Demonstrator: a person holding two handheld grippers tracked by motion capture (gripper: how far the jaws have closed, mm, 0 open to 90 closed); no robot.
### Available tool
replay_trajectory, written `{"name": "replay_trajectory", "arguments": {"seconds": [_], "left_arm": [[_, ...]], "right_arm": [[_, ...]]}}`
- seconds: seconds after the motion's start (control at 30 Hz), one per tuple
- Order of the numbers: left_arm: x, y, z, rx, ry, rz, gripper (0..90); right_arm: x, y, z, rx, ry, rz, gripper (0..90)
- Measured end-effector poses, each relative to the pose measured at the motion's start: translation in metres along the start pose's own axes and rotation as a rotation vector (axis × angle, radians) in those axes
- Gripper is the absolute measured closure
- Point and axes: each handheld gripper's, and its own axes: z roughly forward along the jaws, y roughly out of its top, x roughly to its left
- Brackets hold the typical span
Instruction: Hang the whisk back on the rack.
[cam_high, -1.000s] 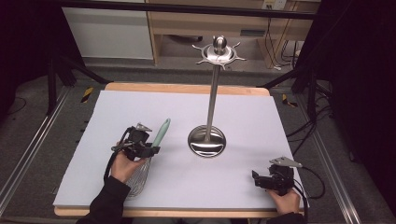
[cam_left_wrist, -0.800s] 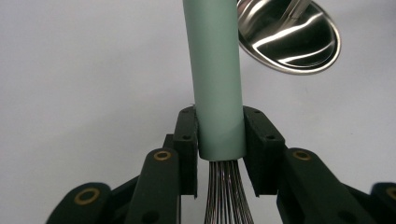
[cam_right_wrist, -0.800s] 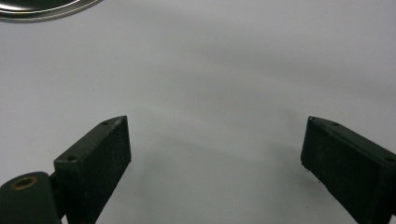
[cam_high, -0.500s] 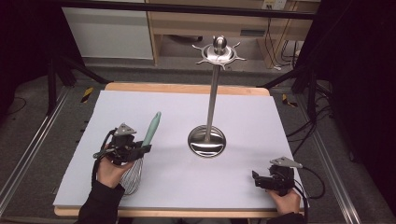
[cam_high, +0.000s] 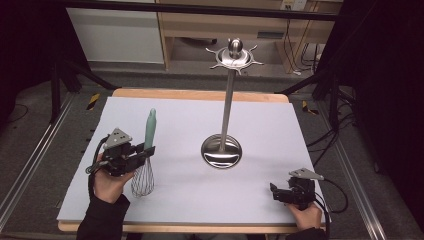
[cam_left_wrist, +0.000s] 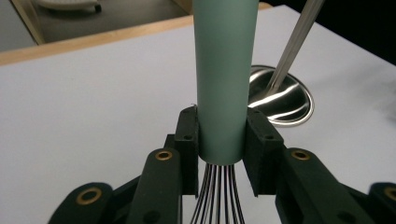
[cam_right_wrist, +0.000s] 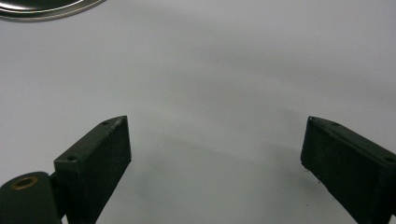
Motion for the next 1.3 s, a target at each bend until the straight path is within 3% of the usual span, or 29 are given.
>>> {"name": "replay_trajectory", "arguments": {"seconds": [0.13,0.47,0.73,1.3], "left_arm": [[-0.001,0.003,-0.007,-0.048,0.003,0.002,68.7],[-0.008,0.017,-0.012,-0.111,-0.007,0.026,68.6],[-0.018,0.028,-0.012,-0.139,-0.030,0.048,68.6],[-0.042,0.070,-0.005,-0.170,-0.072,0.091,68.6]], "right_arm": [[0.000,0.000,0.000,0.001,0.001,0.001,9.0],[-0.001,0.000,0.000,-0.005,0.003,0.001,9.0],[0.000,0.000,0.000,-0.003,0.001,0.003,9.0],[-0.001,0.001,0.000,-0.006,0.001,0.002,9.0]]}}
